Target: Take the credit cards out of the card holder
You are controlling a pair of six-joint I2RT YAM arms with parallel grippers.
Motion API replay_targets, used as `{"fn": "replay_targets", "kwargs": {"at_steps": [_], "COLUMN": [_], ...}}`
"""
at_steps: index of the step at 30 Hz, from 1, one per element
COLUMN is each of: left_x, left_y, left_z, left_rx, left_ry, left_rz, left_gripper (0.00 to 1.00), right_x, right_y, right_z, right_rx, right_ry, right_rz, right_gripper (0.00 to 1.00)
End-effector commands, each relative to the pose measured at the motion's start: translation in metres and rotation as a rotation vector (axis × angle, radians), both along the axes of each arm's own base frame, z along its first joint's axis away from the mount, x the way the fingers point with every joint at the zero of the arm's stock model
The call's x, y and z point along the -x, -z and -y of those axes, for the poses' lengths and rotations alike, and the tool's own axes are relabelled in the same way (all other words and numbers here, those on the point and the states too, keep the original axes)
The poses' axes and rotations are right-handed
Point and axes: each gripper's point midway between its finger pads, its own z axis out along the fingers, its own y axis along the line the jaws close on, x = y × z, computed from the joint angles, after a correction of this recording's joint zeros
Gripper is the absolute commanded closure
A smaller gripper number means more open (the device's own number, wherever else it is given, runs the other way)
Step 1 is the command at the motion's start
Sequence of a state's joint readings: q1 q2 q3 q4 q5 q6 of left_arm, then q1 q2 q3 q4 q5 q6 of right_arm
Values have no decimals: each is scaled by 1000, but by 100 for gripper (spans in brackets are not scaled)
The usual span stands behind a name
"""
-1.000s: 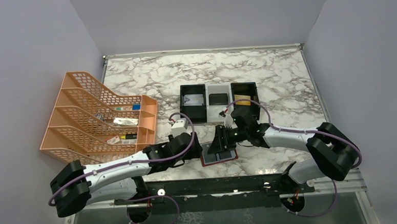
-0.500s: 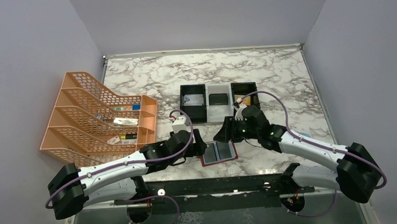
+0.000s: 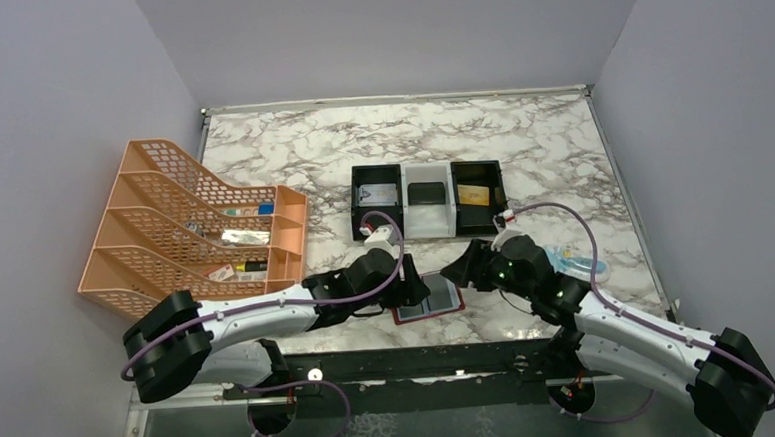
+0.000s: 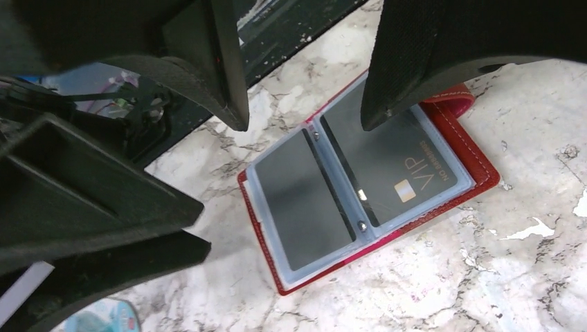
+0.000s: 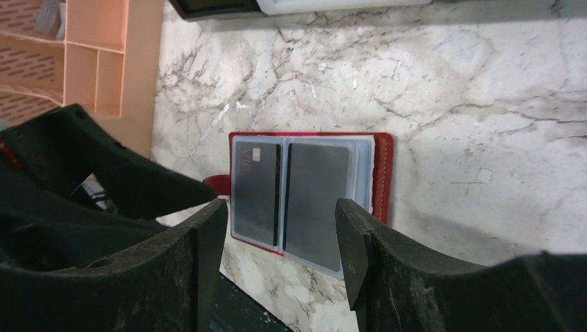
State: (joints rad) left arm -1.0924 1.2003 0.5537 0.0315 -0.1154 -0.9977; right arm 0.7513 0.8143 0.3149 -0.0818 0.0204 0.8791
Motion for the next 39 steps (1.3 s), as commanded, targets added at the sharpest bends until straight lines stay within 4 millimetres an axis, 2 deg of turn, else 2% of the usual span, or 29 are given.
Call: {"fn": "replay_targets", "kwargs": {"at_steps": [1, 6, 9, 12, 18, 23, 27, 30, 34, 39], "left_x": [-6, -10, -8, -7, -1, -1, -1, 0, -2, -5], "left_y": [11, 44, 56, 67, 74, 79, 79, 76, 78, 89], "left_z": [4, -24, -35, -47, -51, -65, -68, -61, -59, -64], "left_rx": [1, -109, -149, -182, -186, -239, -252, -212, -227, -314], "left_ry": [-30, -95, -95, -115, -84, -87, -68, -56, -53, -48], "left_rz": [15, 33, 34, 41, 41, 60, 78, 84, 83, 82], "left_gripper": [39, 42, 44, 46, 55, 61, 63, 64, 65, 70], "right_x": [10, 22, 28, 37, 44, 36, 25, 22, 27, 12], "right_y": [-20, -15, -8, -5, 6, 19, 22, 32, 49, 74], "right_z": [-24, -38, -43, -49, -62, -69, -71, -73, -79, -62], "right_rx": [-146, -191, -225, -255, -202, -138, -113, -67, -21, 104], "right_ry": [-132, -192, -201, -258, -363, -384, -364, -383, -458, -328], "right_rz": [83, -16, -82, -102, -180, -210, -178, -191, -260, -293], "right_gripper": [39, 38, 40, 46, 60, 70, 72, 72, 72, 76]}}
